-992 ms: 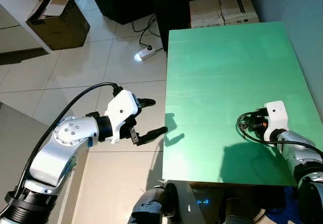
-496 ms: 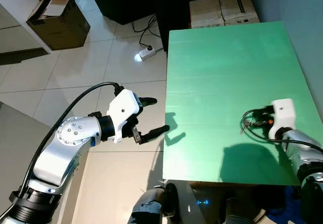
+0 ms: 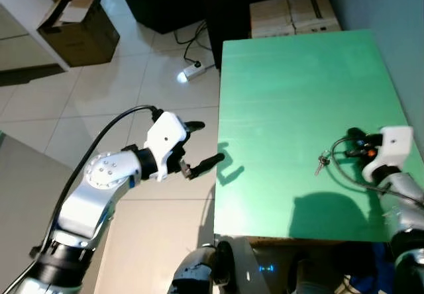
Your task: Hang keys on a hook
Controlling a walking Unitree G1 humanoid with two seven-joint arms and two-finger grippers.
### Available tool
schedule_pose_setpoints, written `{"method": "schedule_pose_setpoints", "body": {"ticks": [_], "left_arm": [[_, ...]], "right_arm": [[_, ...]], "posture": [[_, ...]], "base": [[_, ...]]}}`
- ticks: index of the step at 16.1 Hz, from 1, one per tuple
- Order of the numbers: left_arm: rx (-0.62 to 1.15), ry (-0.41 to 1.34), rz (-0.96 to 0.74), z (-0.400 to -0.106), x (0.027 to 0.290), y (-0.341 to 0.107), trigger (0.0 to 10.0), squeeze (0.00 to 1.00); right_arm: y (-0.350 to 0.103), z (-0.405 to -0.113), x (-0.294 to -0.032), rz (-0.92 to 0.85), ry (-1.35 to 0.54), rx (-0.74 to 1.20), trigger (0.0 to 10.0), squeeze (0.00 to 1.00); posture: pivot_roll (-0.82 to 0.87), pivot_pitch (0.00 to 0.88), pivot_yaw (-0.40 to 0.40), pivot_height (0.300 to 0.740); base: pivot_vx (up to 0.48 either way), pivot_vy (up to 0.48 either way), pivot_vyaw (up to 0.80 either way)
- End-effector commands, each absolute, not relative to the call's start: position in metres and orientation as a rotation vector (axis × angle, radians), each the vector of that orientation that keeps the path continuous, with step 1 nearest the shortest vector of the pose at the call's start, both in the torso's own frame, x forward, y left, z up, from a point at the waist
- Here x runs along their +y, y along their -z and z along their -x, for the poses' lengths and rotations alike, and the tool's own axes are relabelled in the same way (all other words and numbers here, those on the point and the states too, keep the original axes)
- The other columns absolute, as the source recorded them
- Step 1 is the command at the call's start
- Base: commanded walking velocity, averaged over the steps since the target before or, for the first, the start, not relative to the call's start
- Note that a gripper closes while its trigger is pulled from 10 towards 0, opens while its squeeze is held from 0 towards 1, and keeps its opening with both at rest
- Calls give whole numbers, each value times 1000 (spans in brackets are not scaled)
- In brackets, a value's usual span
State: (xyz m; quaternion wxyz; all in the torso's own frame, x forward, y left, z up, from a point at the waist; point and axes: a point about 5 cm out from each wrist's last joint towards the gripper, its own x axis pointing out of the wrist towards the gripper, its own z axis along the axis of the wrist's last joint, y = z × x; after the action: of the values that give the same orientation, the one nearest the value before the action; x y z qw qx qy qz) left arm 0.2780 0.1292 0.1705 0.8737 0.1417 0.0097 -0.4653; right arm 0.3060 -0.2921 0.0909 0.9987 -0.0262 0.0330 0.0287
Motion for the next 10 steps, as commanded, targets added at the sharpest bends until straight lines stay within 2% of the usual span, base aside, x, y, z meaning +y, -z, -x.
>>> {"method": "schedule_pose_setpoints", "body": {"ticks": [1,7,10], "left_arm": [[33,955,-308,-279,133,-166,10000,0],[6,945,-299,-295,125,-168,10000,0],[4,942,-303,-297,126,-167,10000,0]], "right_arm": [[-89,-304,-285,57,-62,49,0,0],[-83,-314,-241,241,-116,107,0,0],[-79,-322,-200,355,-95,123,0,0]], "posture": [[134,186,228,740],[94,195,260,740],[101,191,273,740]], "base": [[0,0,0],[0,0,0],[0,0,0]]}}
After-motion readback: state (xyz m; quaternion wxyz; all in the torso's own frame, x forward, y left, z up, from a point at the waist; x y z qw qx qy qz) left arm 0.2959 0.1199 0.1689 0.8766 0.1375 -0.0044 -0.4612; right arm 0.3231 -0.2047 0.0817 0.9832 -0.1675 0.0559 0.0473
